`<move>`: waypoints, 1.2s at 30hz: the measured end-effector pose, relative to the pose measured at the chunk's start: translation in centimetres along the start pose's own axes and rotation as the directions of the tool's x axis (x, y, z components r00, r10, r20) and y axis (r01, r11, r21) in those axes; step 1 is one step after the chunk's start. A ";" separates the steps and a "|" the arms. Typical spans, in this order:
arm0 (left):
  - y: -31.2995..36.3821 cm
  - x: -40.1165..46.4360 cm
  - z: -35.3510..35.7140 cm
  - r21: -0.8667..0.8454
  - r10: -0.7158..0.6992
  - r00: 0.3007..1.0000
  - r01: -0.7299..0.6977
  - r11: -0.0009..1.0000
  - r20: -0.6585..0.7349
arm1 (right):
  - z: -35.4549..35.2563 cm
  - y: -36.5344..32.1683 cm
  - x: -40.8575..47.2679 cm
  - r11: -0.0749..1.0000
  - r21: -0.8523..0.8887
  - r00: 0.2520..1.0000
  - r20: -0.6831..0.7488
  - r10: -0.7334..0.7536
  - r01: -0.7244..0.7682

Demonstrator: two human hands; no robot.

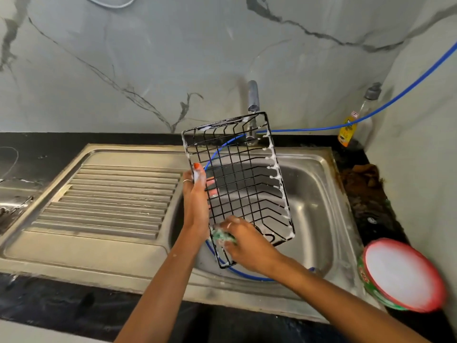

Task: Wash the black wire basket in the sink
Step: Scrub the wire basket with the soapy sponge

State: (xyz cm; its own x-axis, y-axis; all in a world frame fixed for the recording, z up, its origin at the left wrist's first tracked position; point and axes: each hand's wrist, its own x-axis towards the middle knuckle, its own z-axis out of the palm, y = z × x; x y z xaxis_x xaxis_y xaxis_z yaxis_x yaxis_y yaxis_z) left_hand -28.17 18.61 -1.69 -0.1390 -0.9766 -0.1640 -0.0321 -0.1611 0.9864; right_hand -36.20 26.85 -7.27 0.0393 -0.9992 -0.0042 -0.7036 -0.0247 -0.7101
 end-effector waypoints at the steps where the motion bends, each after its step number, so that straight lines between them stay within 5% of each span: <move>1: 0.1 -0.1 0.0 0.006 -0.002 1.000 0.002 1.000 0.010 | 0.2 -0.2 0.1 0.998 -0.034 0.999 -0.026 -0.047 0.046; 7: 0.6 0.3 -0.8 -0.002 0.037 0.999 -0.037 0.999 0.015 | -2.7 2.1 0.3 0.948 -0.320 0.995 0.096 0.024 0.008; 14: 0.9 0.3 -0.5 -0.042 0.027 0.998 -0.030 0.999 -0.053 | -3.8 -0.2 0.5 0.737 -0.634 0.973 -0.149 0.179 -0.233; 18: 1.0 0.0 -0.7 -0.045 0.042 0.997 -0.045 0.998 -0.069 | -3.5 -1.0 0.3 0.724 -0.578 0.926 -0.267 0.268 -0.376; 22: 1.5 -1.0 -0.1 -0.031 0.089 0.993 -0.092 0.995 -0.071 | -1.7 -1.0 0.9 0.837 -0.456 0.953 -0.149 0.263 -0.302; 27: 0.8 -1.4 0.1 -0.048 0.059 0.998 -0.060 0.997 -0.035 | -1.0 -0.4 0.9 0.951 0.062 0.942 -0.132 0.309 -0.303; 29: 0.4 -1.4 0.0 -0.066 0.009 1.000 -0.010 0.998 -0.019 | -2.0 -0.8 0.9 0.967 0.150 0.930 -0.279 0.240 -0.205; 32: 0.2 -2.1 -0.1 -0.066 -0.042 0.999 0.042 0.997 -0.003 | -4.2 -1.8 2.1 0.997 0.067 0.808 -0.585 0.066 -0.033; 36: -0.1 -2.6 0.2 -0.046 -0.071 0.997 0.073 0.996 0.029 | -6.4 -2.6 6.2 0.998 0.043 0.700 -0.711 0.060 -0.043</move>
State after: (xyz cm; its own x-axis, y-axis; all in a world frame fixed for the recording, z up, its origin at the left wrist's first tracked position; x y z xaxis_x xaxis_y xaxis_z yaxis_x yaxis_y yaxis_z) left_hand -27.96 21.19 -1.37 -0.1648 -0.9581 -0.2343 0.0034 -0.2381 0.9712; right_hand -38.63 20.49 -0.94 -0.5196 -0.7232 0.4549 -0.6738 0.0194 -0.7387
